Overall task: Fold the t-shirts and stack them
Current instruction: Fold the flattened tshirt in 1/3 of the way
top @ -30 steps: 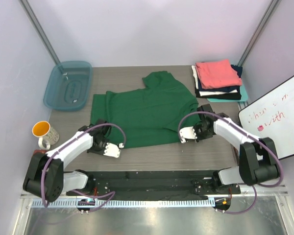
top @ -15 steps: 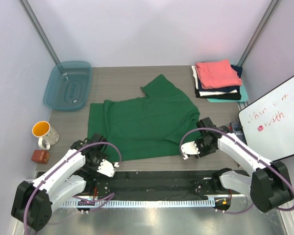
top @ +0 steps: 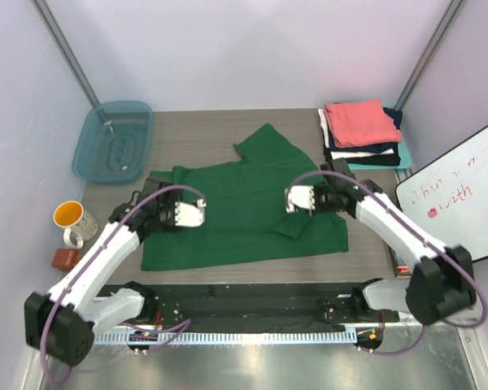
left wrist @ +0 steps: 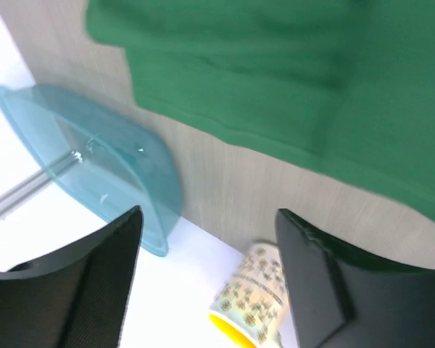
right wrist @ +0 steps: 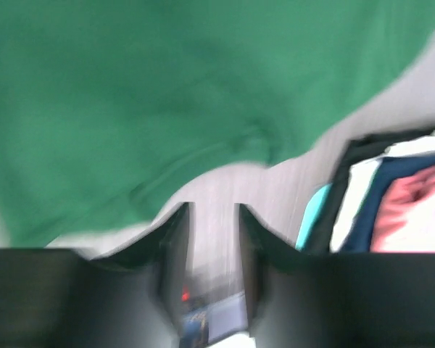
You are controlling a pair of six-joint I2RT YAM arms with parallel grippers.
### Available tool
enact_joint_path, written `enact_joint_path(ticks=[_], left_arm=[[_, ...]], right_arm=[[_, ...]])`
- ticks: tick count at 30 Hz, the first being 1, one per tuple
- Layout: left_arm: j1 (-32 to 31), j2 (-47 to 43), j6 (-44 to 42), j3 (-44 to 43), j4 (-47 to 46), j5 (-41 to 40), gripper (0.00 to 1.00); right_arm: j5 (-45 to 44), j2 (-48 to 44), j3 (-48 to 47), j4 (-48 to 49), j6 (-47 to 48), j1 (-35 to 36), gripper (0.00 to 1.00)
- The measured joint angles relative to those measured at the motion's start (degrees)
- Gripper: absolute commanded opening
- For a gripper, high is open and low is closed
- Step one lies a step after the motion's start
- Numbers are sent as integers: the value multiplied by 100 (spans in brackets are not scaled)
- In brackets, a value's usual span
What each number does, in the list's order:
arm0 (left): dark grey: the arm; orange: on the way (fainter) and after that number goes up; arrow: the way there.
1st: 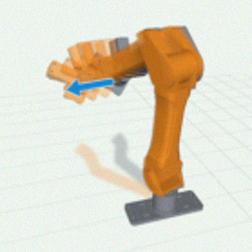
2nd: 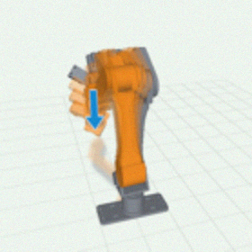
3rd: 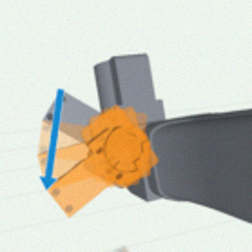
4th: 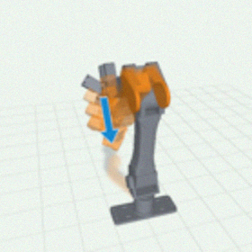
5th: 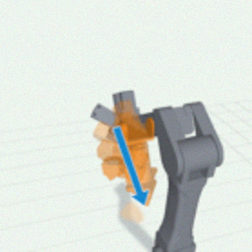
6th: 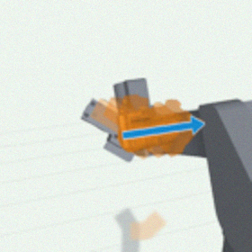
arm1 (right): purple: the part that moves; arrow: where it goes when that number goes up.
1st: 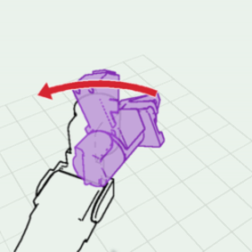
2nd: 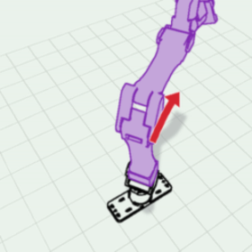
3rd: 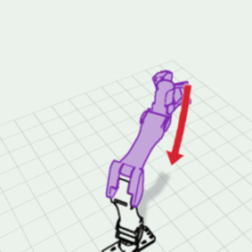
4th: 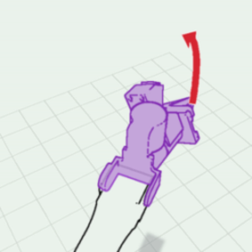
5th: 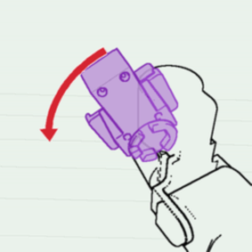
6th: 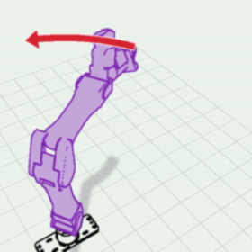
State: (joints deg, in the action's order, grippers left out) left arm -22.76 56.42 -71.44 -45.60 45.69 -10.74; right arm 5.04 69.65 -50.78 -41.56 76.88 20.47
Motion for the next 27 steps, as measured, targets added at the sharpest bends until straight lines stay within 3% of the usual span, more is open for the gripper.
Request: enact_joint_path(ticks=[1, 2, 6, 12, 18, 27], left_arm=[[92, 210, 107, -48, -299, -33, 6], [190, 435, 243, -87, -575, -68, 0], [726, 1923, 535, -393, -1432, -271, 0], [1471, 3958, 1123, -1792, -1895, -581, 0], [1700, 4374, 1296, -2337, -2197, -667, 0], [1690, 4472, 1661, -2632, -1735, 278, 0]], right_arm=[[-2, 232, -131, 223, -138, -2, 1], [-28, 518, -269, 520, -378, -7, 1], [-114, 1703, -898, 1379, -1320, -76, 1], [-74, 3622, -2675, 1969, -2664, -439, 1], [-7, 4522, -3738, 2238, -3405, -691, 1], [402, 4924, -3897, 2312, -3829, -664, 1]])
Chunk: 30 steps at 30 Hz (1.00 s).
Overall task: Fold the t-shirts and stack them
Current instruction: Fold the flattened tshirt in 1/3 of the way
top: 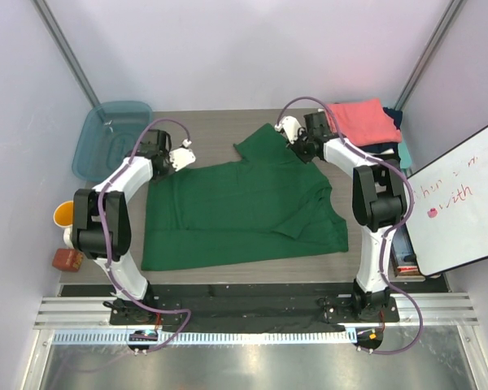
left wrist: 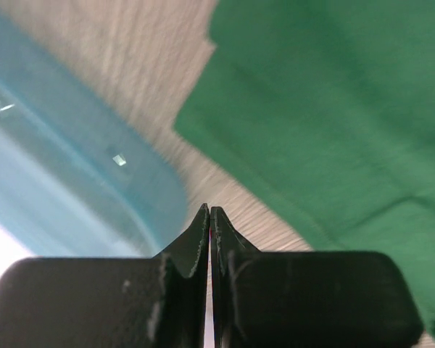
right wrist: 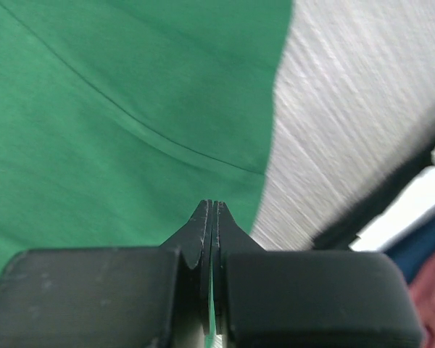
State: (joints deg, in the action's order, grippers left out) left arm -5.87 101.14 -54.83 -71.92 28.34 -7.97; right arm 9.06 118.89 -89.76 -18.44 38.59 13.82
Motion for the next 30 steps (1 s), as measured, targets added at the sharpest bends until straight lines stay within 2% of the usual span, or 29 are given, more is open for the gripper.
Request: enact_joint_path(ticks=[9, 17, 30], left_arm=[[-13, 684, 382, -68, 157, 295, 0], [-168, 1276, 525, -385, -4, -232, 0], [-234, 1362, 439, -398, -188, -743, 0]], right_arm=[[166, 367, -201, 22, -256, 35, 1], [85, 614, -247, 109, -271, 35, 1], [-422, 763, -256, 520, -31, -13, 1]])
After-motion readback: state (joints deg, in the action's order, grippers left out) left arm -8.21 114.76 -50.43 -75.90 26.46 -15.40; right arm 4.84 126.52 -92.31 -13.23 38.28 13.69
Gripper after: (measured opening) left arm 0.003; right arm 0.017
